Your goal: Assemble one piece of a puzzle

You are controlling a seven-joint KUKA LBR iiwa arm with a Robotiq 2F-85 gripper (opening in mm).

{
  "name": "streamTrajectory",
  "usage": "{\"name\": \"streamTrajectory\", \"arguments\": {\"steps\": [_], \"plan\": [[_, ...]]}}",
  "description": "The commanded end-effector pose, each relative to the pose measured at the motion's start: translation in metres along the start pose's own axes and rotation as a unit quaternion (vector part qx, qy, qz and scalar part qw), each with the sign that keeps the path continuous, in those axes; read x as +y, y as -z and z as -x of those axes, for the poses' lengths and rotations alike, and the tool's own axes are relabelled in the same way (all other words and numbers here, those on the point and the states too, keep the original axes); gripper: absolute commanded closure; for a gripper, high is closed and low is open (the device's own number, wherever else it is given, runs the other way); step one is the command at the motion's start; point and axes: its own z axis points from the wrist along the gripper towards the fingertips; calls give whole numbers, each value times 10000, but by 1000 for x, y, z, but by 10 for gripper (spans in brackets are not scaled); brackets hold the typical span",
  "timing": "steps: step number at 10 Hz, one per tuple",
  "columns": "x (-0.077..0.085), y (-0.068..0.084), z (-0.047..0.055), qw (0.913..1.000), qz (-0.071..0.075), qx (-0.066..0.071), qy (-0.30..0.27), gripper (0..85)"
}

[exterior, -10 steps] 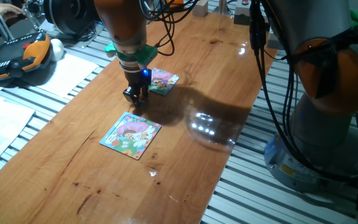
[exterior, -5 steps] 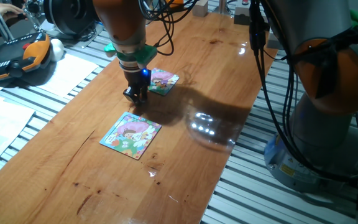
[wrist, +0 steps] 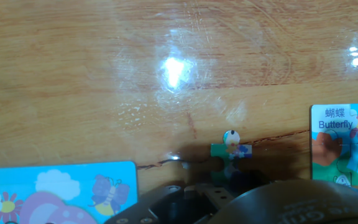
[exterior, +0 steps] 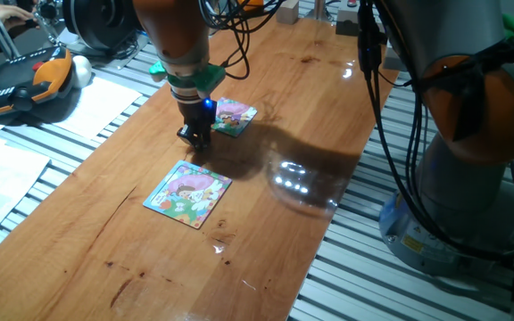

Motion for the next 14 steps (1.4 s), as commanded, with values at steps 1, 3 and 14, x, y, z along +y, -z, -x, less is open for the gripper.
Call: {"name": "streamTrajectory", "arguments": {"steps": [1,3,14], "plan": [[0,0,0,10000,10,5,15,850],[-1,3,0,10000,-21,-3,31,850],[-23,18,-1,9995,-51,-118,285,850]]}}
